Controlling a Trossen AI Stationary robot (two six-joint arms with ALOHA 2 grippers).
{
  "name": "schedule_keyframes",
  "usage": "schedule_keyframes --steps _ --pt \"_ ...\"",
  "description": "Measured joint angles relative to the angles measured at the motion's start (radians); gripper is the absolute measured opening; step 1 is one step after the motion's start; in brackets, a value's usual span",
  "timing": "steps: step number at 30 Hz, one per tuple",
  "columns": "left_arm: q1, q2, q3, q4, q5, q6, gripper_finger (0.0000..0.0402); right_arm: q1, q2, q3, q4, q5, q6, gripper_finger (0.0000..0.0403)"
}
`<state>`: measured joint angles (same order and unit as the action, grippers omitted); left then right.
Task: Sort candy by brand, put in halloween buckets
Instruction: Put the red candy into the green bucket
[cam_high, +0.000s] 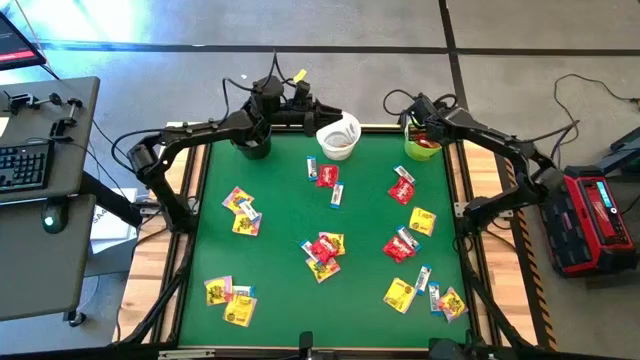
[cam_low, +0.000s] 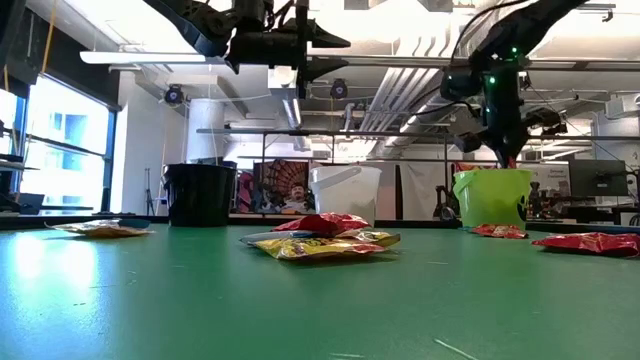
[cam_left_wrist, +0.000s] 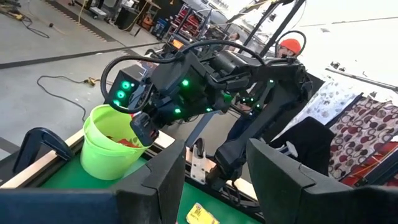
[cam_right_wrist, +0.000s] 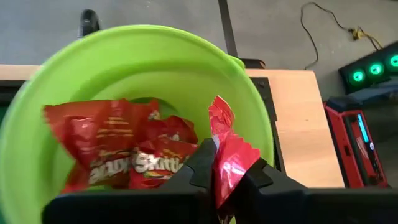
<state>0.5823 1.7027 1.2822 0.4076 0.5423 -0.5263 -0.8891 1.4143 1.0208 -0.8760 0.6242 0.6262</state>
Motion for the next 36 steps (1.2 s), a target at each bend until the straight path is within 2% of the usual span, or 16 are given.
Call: schedule_keyframes --steps 4,13,18,21,24,32,34,36 --pt "0.000 0.000 0.000 0.000 0.000 0.007 0.0163 -0.003 0.000 -0.010 0.025 -0.006 0.005 0.0060" --pt "0.006 0.000 0.000 -0.032 0.004 0.034 0.0163 -0.002 0.000 -0.001 0.080 -0.039 0.005 0.0176" --pt "0.013 0.000 0.000 -0.057 0.004 0.067 0.0163 0.002 0.000 0.072 0.021 -0.112 -0.041 0.0199" --pt "0.014 0.000 0.000 -0.069 0.004 0.090 0.0163 0.034 -0.001 0.142 -0.011 -0.179 -0.111 0.0182" --pt "0.014 0.000 0.000 -0.085 0.005 0.095 0.0163 0.082 -0.017 0.166 -0.007 -0.297 -0.135 0.0141" --pt "0.003 0.000 0.000 -0.128 0.006 0.131 0.0163 0.310 -0.065 0.024 0.117 -0.509 -0.081 0.0013" --pt "-0.002 0.000 0.000 -0.141 0.006 0.144 0.0163 0.363 -0.073 -0.006 0.128 -0.572 -0.058 0.0004" --pt "-0.004 0.000 0.000 -0.158 0.006 0.161 0.0163 0.411 -0.076 -0.029 0.125 -0.584 -0.045 0.0010"
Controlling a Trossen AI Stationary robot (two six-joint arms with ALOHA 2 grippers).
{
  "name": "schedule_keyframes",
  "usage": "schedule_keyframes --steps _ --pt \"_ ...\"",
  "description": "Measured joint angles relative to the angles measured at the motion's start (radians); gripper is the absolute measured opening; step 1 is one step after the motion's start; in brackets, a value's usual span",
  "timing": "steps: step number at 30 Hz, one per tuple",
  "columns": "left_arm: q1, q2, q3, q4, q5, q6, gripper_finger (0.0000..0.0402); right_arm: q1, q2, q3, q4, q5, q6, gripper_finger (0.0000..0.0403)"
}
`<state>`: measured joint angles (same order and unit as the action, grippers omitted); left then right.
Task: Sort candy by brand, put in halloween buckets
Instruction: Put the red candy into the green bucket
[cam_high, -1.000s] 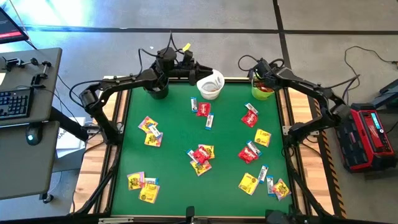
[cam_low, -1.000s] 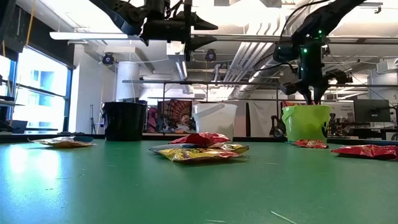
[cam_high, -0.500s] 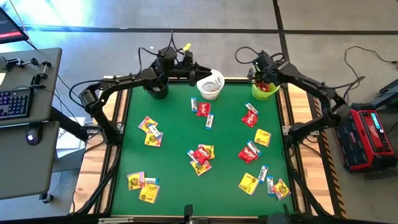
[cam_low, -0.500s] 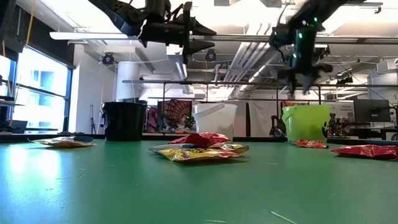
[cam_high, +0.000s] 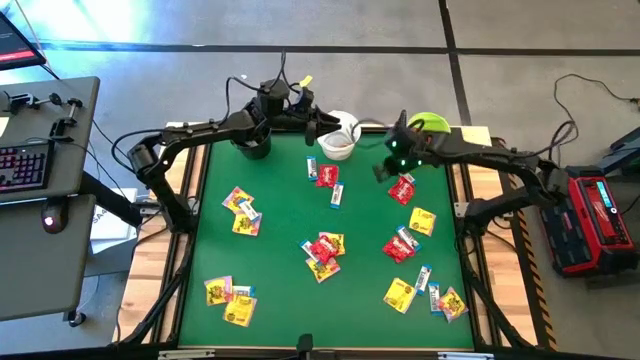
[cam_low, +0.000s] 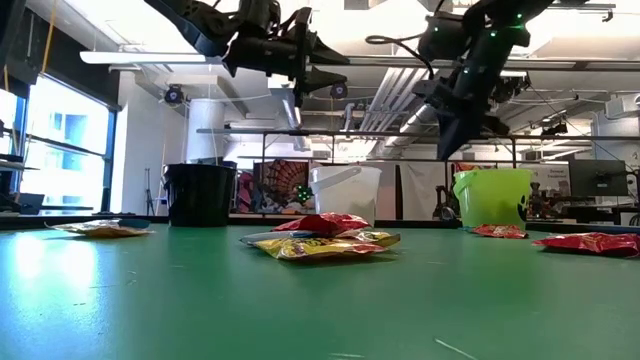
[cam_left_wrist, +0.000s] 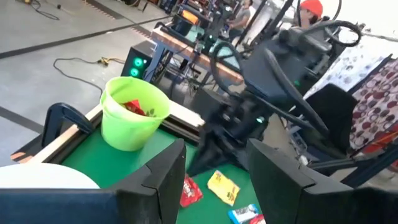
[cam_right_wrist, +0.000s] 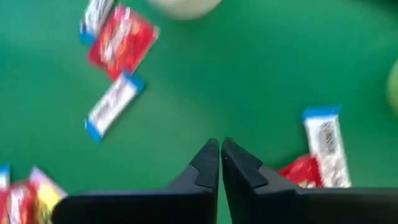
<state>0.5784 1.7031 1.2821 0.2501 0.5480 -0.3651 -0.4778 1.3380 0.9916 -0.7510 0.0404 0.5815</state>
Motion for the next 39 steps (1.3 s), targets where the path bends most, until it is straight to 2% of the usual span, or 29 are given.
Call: schedule_keyframes --steps 3,6,11,15,25,39 --pt "-0.004 0.000 0.000 -0.009 0.000 0.022 0.0163 0.054 0.002 -0.033 -0.037 -0.003 -0.036 0.0042" --pt "-0.009 0.000 0.000 -0.017 0.000 0.038 0.0163 0.083 0.002 -0.070 -0.031 -0.014 -0.063 0.0092" --pt "-0.010 0.000 0.000 -0.017 0.000 0.055 0.0163 0.074 0.003 -0.152 0.027 0.000 -0.088 0.0182" --pt "-0.010 0.000 0.000 -0.020 0.000 0.054 0.0163 0.052 0.003 -0.206 0.051 0.034 -0.089 0.0220" --pt "-0.011 0.000 0.000 -0.021 -0.002 0.034 0.0163 0.006 0.003 -0.316 0.151 0.099 -0.018 0.0226" --pt "-0.048 0.000 0.000 -0.022 -0.003 0.028 0.0163 -0.047 0.005 -0.322 0.188 0.142 -0.040 0.0226"
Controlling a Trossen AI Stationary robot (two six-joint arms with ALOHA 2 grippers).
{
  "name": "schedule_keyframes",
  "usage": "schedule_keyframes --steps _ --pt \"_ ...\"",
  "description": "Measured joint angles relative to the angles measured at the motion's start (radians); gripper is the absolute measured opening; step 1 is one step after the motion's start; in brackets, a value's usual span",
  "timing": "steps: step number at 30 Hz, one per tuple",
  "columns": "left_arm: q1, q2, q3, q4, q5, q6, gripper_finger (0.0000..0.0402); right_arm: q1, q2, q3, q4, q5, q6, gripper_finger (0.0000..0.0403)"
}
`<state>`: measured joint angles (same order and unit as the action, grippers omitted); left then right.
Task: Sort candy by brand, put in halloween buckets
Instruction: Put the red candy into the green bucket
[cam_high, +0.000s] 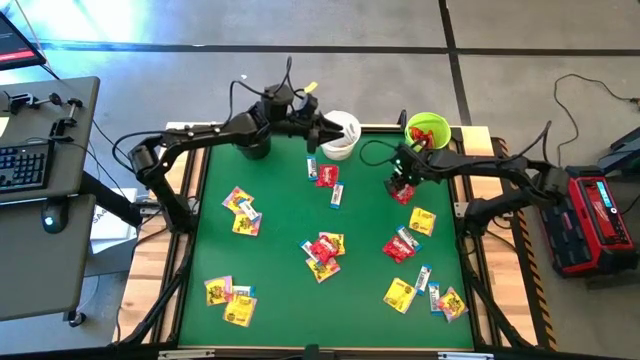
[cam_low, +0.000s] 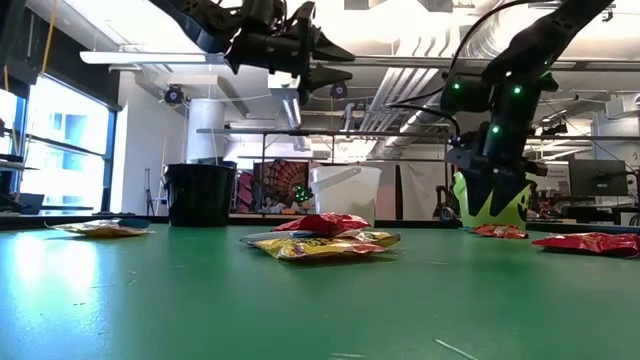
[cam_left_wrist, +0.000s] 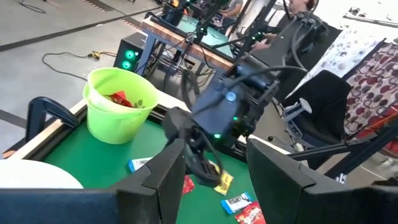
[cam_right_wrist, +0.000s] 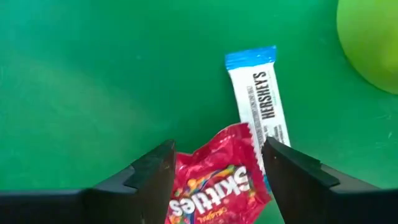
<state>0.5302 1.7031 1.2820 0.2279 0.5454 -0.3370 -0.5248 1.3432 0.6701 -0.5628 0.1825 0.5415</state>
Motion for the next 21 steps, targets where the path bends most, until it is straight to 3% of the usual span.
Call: schedule_keyframes --steps 12,16,21 --pt "-0.029 0.000 0.000 -0.016 -0.007 0.017 0.0163 -0.024 0.116 0.000 0.043 -0.086 0.001 0.0217" --pt "-0.030 0.000 0.000 -0.040 -0.007 0.017 0.0163 -0.025 0.116 0.000 0.044 -0.087 0.002 0.0177" --pt "-0.030 0.000 0.000 -0.050 -0.007 0.017 0.0163 -0.025 0.116 0.000 0.044 -0.107 -0.023 0.0098"
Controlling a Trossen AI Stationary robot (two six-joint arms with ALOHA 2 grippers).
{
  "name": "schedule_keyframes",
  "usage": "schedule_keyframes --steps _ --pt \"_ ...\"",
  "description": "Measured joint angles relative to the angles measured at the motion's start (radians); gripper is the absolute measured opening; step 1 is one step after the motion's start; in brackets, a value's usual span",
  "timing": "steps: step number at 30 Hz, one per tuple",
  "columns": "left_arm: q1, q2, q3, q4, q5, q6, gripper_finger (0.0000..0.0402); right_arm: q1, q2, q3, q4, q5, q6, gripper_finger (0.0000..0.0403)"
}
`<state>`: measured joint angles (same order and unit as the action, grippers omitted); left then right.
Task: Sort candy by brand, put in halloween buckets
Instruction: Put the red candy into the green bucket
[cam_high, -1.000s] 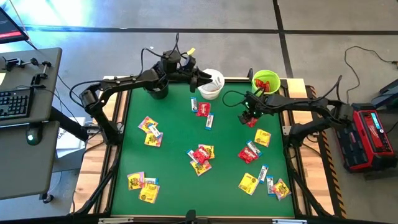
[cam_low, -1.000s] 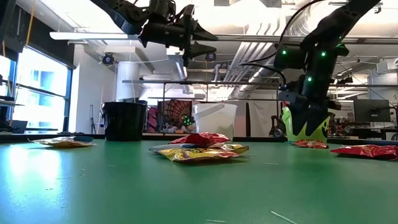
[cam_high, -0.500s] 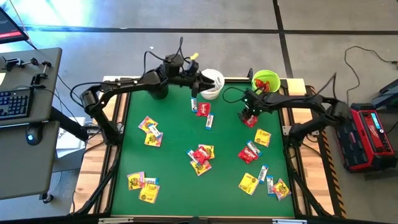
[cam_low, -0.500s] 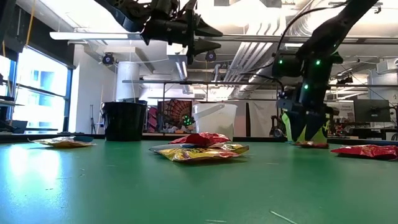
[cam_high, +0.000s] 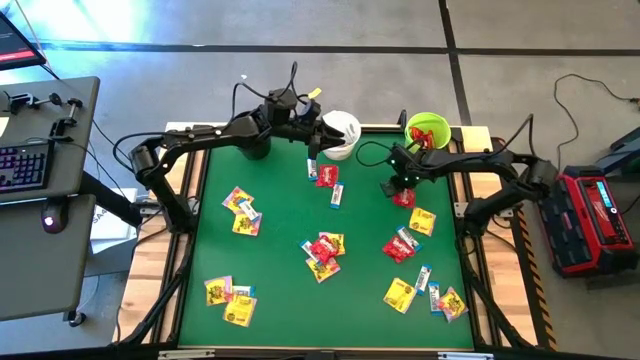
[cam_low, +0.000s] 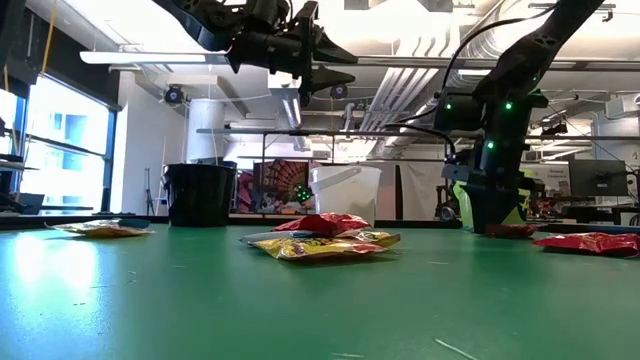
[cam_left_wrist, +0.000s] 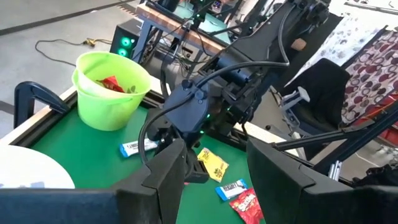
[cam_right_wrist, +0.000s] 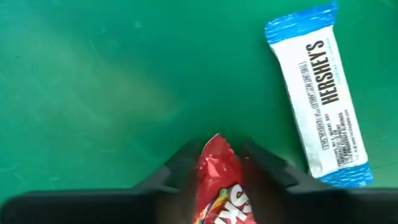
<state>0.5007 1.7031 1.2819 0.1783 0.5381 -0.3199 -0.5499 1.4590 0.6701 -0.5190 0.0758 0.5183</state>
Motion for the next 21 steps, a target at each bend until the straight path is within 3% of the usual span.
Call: schedule_keyframes --steps 5,9,21 --pt "0.000 0.000 0.000 0.000 0.000 0.001 0.0163 0.000 -0.005 0.004 -0.006 -0.034 -0.012 0.0011" --pt "0.000 0.000 0.000 0.000 0.000 0.001 0.0163 0.001 -0.006 0.043 -0.049 -0.081 -0.041 0.0004" --pt "0.000 0.000 0.000 -0.002 -0.001 0.001 0.0163 0.007 -0.008 0.261 -0.206 -0.082 -0.143 0.0000"
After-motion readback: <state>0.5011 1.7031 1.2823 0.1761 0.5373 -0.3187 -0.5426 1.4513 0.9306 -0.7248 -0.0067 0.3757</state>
